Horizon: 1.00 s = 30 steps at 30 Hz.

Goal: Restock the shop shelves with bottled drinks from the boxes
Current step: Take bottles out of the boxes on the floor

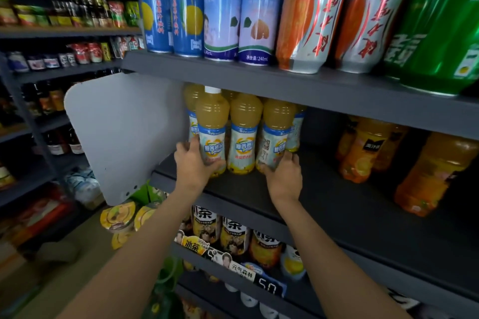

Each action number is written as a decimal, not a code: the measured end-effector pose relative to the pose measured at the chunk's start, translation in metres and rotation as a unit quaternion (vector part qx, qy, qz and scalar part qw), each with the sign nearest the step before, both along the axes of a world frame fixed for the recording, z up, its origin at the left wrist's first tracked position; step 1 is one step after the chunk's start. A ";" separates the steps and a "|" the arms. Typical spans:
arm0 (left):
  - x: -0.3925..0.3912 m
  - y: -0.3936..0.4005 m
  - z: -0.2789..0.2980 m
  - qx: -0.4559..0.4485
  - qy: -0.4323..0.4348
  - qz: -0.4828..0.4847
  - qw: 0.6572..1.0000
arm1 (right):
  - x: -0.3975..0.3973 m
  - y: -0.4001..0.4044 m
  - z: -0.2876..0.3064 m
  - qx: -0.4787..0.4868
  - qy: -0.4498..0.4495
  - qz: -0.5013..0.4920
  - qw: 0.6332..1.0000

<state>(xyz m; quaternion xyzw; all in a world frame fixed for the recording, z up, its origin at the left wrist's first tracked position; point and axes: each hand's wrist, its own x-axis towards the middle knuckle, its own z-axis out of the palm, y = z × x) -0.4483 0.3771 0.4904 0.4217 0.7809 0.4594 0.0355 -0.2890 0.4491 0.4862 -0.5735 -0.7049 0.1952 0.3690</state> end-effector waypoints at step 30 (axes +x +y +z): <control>0.241 -0.196 -0.243 -0.279 -0.012 -0.411 0.868 | 0.294 -0.223 -0.167 -0.120 -0.210 0.077 0.967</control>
